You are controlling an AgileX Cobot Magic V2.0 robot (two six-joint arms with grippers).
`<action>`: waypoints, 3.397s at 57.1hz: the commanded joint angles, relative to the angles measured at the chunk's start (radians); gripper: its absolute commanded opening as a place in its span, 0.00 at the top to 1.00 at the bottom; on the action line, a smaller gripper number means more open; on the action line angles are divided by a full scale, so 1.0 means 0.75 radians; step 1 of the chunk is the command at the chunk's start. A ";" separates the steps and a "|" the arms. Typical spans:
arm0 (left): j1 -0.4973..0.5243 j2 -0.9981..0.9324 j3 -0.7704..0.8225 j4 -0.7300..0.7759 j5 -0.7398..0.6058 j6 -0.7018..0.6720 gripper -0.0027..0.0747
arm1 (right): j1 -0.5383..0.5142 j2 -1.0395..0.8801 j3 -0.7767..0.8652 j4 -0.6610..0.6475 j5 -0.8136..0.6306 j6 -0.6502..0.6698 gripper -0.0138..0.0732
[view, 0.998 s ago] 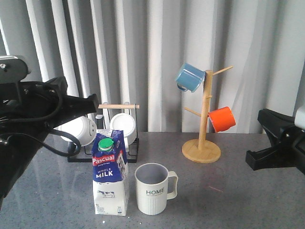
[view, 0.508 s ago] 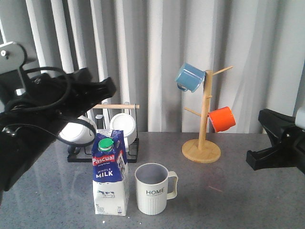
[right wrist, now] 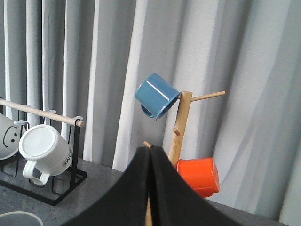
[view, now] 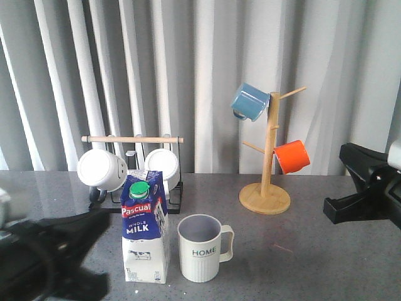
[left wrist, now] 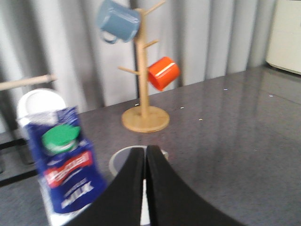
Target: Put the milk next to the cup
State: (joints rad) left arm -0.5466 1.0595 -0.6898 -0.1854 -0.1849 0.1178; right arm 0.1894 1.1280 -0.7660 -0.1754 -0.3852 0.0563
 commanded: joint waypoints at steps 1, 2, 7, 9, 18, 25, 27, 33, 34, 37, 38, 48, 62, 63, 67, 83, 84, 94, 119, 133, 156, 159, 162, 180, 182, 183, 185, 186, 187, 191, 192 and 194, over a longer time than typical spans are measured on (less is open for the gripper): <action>0.128 -0.229 0.175 0.018 -0.192 -0.073 0.97 | -0.007 -0.026 -0.032 -0.002 -0.093 -0.001 0.85; 0.158 -0.278 0.237 0.020 -0.207 -0.073 0.97 | -0.007 -0.026 -0.032 -0.002 -0.093 -0.001 0.85; 0.299 -0.541 0.416 0.020 -0.245 -0.078 0.97 | -0.007 -0.026 -0.032 -0.002 -0.093 -0.001 0.85; 0.352 -0.643 0.470 0.020 -0.238 -0.083 0.97 | -0.007 -0.026 -0.032 -0.002 -0.093 -0.001 0.85; 0.577 -1.076 0.657 0.078 -0.097 -0.119 0.97 | -0.007 -0.026 -0.032 -0.002 -0.093 -0.001 0.85; 0.650 -1.266 0.730 0.247 0.133 -0.253 0.97 | -0.007 -0.026 -0.032 -0.002 -0.093 -0.001 0.85; 0.653 -1.305 0.749 0.264 0.205 -0.294 0.97 | -0.007 -0.026 -0.032 -0.002 -0.093 -0.001 0.85; 0.653 -1.363 0.833 0.261 0.263 -0.324 0.97 | -0.007 -0.026 -0.032 -0.002 -0.093 -0.001 0.85; 0.653 -1.368 0.850 0.261 0.258 -0.327 0.97 | -0.007 -0.026 -0.032 -0.002 -0.093 -0.001 0.85; 0.653 -1.385 0.899 0.255 0.223 -0.327 0.97 | -0.007 -0.026 -0.032 -0.002 -0.093 -0.001 0.85; 0.653 -1.393 0.919 0.247 0.204 -0.327 0.97 | -0.007 -0.026 -0.032 -0.002 -0.093 -0.001 0.85; 0.653 -1.447 0.925 0.237 0.247 -0.321 0.97 | -0.007 -0.026 -0.032 -0.002 -0.093 -0.001 0.85; 0.653 -1.447 0.925 0.236 0.247 -0.321 0.97 | -0.007 -0.026 -0.032 -0.002 -0.093 -0.001 0.85; 0.653 -1.447 0.925 0.236 0.247 -0.321 0.97 | -0.007 -0.026 -0.032 -0.002 -0.093 -0.001 0.85; 0.653 -1.445 0.923 0.236 0.259 -0.321 0.97 | -0.007 -0.026 -0.032 -0.002 -0.093 -0.001 0.85; 0.653 -1.445 0.923 0.236 0.270 -0.321 0.97 | -0.007 -0.026 -0.032 -0.002 -0.093 -0.001 0.85; 0.653 -1.445 0.923 0.236 0.270 -0.321 0.97 | -0.007 -0.026 -0.032 -0.002 -0.093 -0.001 0.85; 0.653 -1.445 0.923 0.236 0.270 -0.321 0.97 | -0.007 -0.026 -0.032 -0.002 -0.093 -0.001 0.85; 0.653 -1.445 0.923 0.236 0.272 -0.321 0.97 | -0.022 -0.155 0.066 0.032 -0.037 -0.045 0.85; 0.653 -1.445 0.923 0.236 0.272 -0.321 0.97 | -0.134 -0.670 0.568 0.234 0.132 -0.059 0.85; 0.653 -1.444 0.923 0.236 0.272 -0.321 0.97 | -0.151 -1.440 1.072 0.168 0.365 0.008 0.85; 0.653 -1.445 0.923 0.236 0.273 -0.321 0.97 | -0.151 -1.507 1.072 0.161 0.418 0.008 0.85; 0.653 -1.445 0.923 0.236 0.273 -0.321 0.97 | -0.151 -1.541 1.072 0.160 0.443 0.008 0.85; 0.653 -1.444 0.923 0.236 0.274 -0.321 0.97 | -0.151 -1.539 1.072 0.180 0.457 0.008 0.85; 0.653 -1.444 0.923 0.236 0.274 -0.321 0.97 | -0.151 -1.539 1.072 0.180 0.457 0.008 0.85; 0.653 -1.444 0.923 0.236 0.274 -0.321 0.97 | -0.151 -1.539 1.072 0.180 0.457 0.008 0.85; 0.653 -1.444 0.923 0.236 0.274 -0.321 0.97 | -0.151 -1.539 1.072 0.180 0.457 0.008 0.85; 0.653 -1.444 0.923 0.236 0.274 -0.321 0.97 | -0.151 -1.539 1.072 0.180 0.457 0.008 0.85; 0.653 -1.444 0.923 0.236 0.274 -0.321 0.97 | -0.151 -1.539 1.072 0.180 0.457 0.008 0.85; 0.653 -1.444 0.923 0.236 0.274 -0.321 0.97 | -0.151 -1.539 1.071 0.180 0.457 0.008 0.85; 0.653 -1.444 0.923 0.236 0.274 -0.321 0.97 | -0.151 -1.539 1.071 0.180 0.457 0.008 0.85; 0.653 -1.444 0.923 0.236 0.274 -0.321 0.97 | -0.151 -1.539 1.071 0.180 0.457 0.008 0.85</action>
State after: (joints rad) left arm -0.0579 -0.0122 0.0243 0.0000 0.0896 -0.1143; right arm 0.0802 -0.0118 0.0280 -0.0377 0.0266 0.0606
